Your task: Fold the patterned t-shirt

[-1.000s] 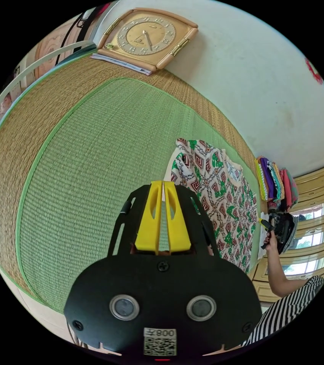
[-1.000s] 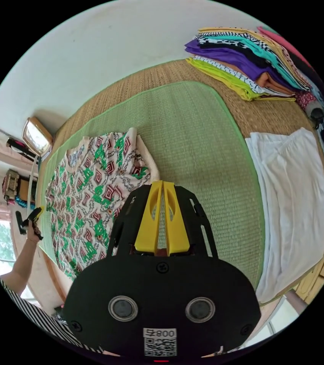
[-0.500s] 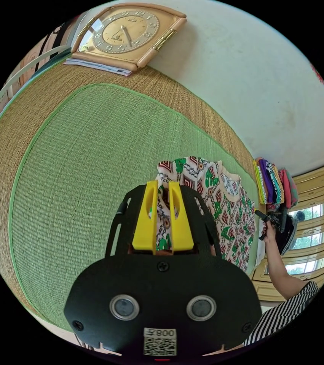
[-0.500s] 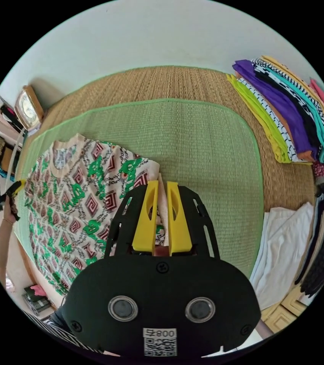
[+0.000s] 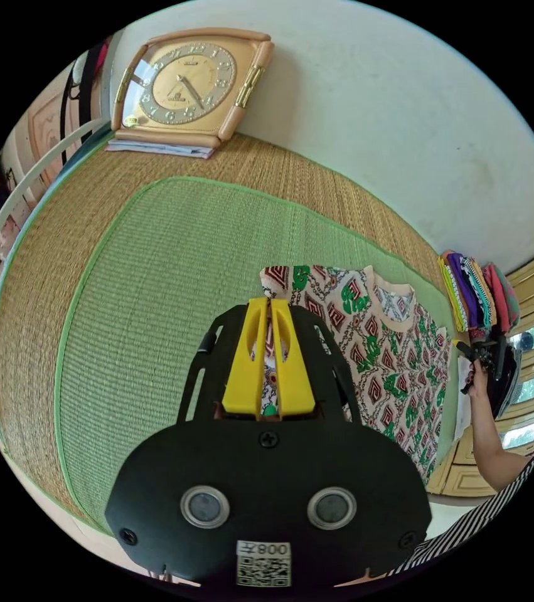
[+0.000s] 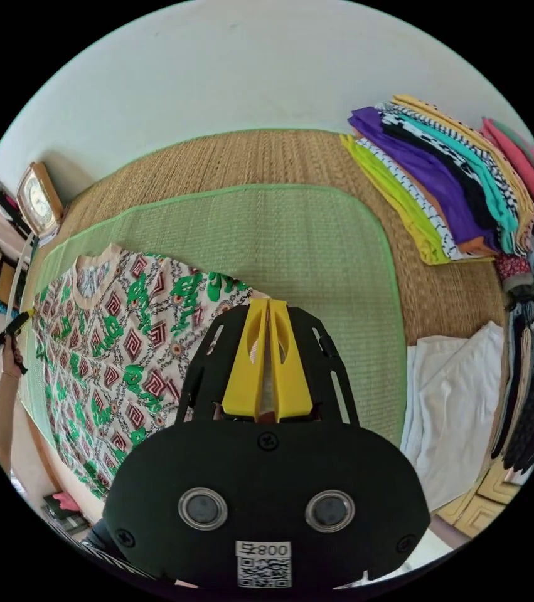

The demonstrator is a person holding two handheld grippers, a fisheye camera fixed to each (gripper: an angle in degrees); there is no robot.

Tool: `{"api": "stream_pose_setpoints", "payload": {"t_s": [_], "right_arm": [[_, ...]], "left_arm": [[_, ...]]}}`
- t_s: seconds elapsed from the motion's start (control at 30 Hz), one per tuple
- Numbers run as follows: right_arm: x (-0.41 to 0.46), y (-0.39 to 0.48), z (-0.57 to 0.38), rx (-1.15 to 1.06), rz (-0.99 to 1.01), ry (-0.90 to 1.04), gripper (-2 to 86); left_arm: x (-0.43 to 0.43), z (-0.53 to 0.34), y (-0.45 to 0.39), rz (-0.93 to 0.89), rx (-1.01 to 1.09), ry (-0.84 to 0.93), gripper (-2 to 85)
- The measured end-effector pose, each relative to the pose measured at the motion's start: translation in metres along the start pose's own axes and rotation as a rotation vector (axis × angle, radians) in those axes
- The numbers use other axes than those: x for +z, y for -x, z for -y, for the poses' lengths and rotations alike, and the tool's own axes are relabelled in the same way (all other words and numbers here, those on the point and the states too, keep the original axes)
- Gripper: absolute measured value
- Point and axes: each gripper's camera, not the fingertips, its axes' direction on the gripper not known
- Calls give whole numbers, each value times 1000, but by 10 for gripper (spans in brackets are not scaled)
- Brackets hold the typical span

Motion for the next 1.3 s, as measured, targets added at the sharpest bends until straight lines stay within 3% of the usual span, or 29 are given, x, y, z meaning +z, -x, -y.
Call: {"api": "stream_pose_setpoints", "payload": {"t_s": [0.2, 0.27, 0.33, 0.47, 0.8, 1.03, 1.3], "right_arm": [[4, -27, 0, 93, 88, 24, -4], [5, -29, 0, 96, 86, 26, -4], [5, -30, 0, 92, 98, 24, -4], [9, -30, 2, 83, 109, 40, -3], [11, -37, 5, 75, 118, 42, -1], [11, -42, 6, 61, 109, 39, 0], [10, -50, 5, 46, 113, 36, 0]], "left_arm": [[0, -7, -9, -85, -18, 6, 11], [-4, -8, -27, -136, 62, -20, 11], [2, -15, -66, -140, 256, 71, 13], [2, -34, -96, -43, 427, 141, 22], [-6, -26, -81, -117, 375, 154, 75], [31, -23, -100, 17, 430, 296, 57], [-8, -36, -91, 31, 387, 144, 21]]}}
